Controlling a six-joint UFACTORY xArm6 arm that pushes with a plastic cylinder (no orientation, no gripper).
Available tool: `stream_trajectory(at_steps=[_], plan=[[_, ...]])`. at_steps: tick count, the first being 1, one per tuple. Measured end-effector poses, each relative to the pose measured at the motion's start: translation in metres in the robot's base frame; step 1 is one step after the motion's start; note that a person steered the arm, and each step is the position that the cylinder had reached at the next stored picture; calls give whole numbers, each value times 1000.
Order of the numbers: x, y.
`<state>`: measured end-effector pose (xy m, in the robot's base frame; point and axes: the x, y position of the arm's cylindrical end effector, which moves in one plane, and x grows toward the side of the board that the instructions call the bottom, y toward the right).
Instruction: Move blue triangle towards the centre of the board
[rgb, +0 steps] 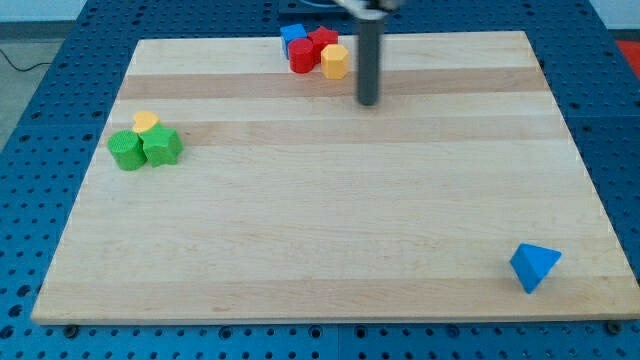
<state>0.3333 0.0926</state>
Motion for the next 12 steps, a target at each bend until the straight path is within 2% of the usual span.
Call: stream_trajectory(at_steps=[1,2,3,5,6,7,9,10,11,12], plan=[[34,109],[95,215],[136,252],[272,237],[283,199],[271,132],[207,-12],[209,-20],[246,34],[249,91]])
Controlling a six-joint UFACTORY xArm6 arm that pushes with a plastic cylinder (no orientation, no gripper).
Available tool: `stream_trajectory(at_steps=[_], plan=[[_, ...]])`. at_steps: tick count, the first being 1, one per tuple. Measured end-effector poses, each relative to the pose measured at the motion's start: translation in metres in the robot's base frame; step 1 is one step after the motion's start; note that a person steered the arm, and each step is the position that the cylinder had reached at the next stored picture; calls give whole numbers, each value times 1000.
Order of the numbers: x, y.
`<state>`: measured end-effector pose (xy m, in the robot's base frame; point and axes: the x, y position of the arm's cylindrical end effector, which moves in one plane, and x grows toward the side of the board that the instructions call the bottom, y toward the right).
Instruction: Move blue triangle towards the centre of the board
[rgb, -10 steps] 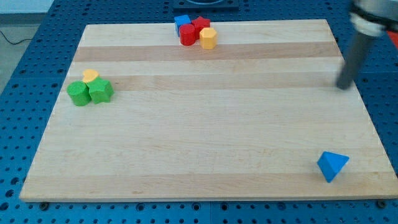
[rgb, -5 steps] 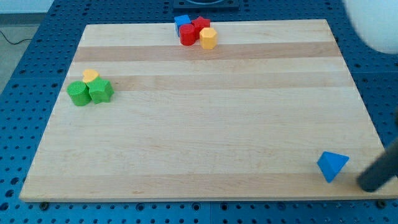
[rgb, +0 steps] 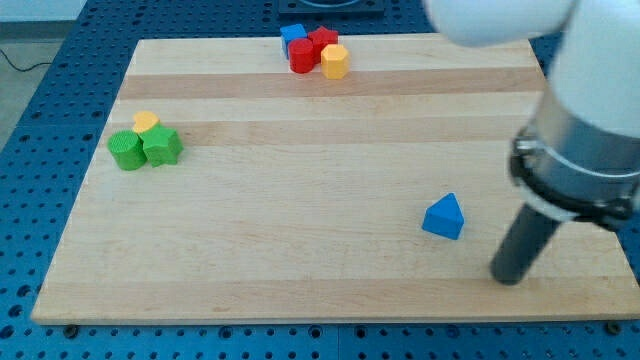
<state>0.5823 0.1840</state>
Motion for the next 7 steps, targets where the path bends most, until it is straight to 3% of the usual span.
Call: stream_trajectory(at_steps=[1,3,4,6,7], plan=[[-37,-13],[-115,-160],[-128,-192],[-91,-60],[-38,-76]])
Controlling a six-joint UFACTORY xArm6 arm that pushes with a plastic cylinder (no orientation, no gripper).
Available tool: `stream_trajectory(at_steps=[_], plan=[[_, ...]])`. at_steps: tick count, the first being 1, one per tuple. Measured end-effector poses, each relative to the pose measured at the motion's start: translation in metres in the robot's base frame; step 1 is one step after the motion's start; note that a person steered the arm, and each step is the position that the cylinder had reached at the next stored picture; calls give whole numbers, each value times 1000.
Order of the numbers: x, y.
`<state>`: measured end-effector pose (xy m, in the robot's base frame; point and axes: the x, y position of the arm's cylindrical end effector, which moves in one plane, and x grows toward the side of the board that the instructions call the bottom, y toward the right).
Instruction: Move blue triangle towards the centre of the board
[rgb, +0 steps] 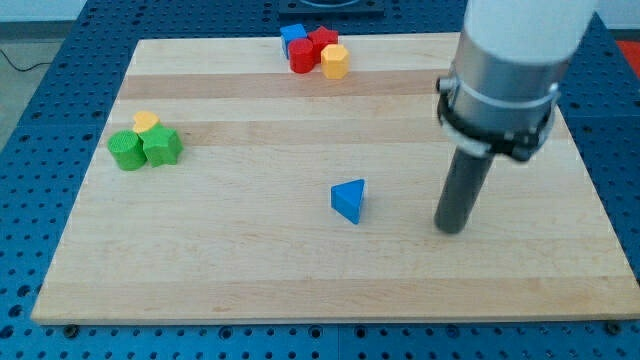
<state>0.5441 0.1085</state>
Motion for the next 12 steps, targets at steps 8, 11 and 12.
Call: stream_trajectory(at_steps=[8,11,12], plan=[[-108,-102],[-192,-127],[-166,-117]])
